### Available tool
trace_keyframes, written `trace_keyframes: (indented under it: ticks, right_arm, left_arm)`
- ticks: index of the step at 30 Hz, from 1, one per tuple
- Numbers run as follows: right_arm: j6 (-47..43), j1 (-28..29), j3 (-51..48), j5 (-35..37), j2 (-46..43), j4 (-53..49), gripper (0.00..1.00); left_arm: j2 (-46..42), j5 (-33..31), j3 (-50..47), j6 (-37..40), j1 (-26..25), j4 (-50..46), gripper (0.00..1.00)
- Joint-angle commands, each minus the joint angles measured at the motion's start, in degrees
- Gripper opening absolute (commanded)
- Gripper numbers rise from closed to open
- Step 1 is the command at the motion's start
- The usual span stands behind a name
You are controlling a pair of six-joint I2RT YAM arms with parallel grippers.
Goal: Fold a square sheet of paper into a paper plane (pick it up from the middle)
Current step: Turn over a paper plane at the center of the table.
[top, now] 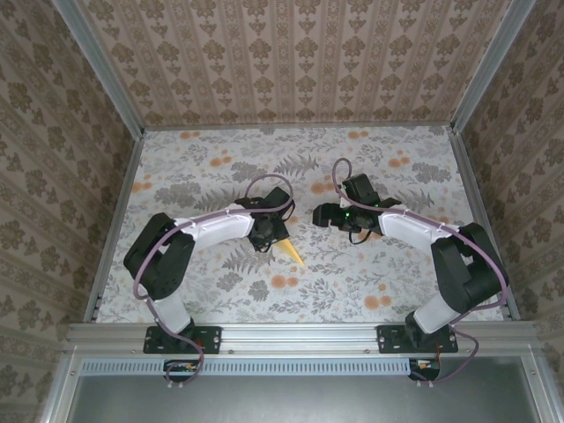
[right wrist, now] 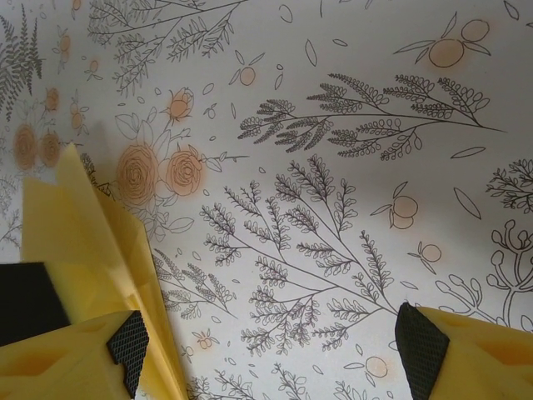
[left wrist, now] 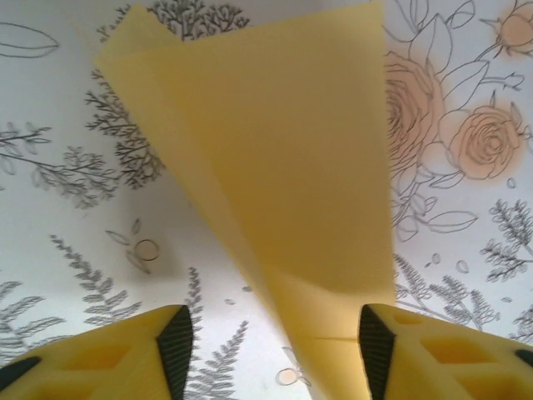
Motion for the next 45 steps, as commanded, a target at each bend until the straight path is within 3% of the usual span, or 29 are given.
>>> trace_keyframes:
  ticks: [1, 12, 19, 24, 28, 34, 38, 45]
  right_arm:
    - [1.34, -0.29, -0.39, -1.29, 1.01, -0.13, 0.82]
    - [1.85, -0.31, -0.05, -2.32, 1.74, -0.55, 0.81]
    - [2.03, -0.30, 0.04, -2.41, 1.45, -1.30, 0.80]
    - [3.70, -0.54, -1.10, -1.25, -1.25, -0.49, 0.80]
    - [6.16, -2.66, -3.45, -1.10, -5.98, 1.41, 0.80]
    - [7.05, -5.66, -5.25, -1.97, -12.29, 2.06, 0.80]
    - [6.17, -5.76, -5.03, -3.58, -12.43, 1.83, 0.80]
    - [4.68, -5.37, -4.32, -9.29, -7.37, 3.61, 0.76]
  left_arm:
    - [-2.65, -2.95, -2.36, -5.92, -0.41, 0.59, 0.50]
    - [-4.67, -3.36, -6.31, -9.72, -0.39, 5.25, 0.35]
    - [-5.61, -3.77, -6.96, -8.67, 0.00, 7.92, 0.14]
    - [-7.08, -1.77, -6.51, -2.73, 0.68, 11.86, 0.05]
    - [-10.44, 2.10, -8.22, 3.92, 1.47, 21.21, 0.00]
    - [-11.44, 13.94, -13.08, 6.73, 4.62, 38.75, 0.00]
    - [-9.72, 19.05, -15.04, 5.83, 6.20, 45.57, 0.00]
    - [-6.85, 19.71, -17.85, 4.75, 7.03, 47.52, 0.00]
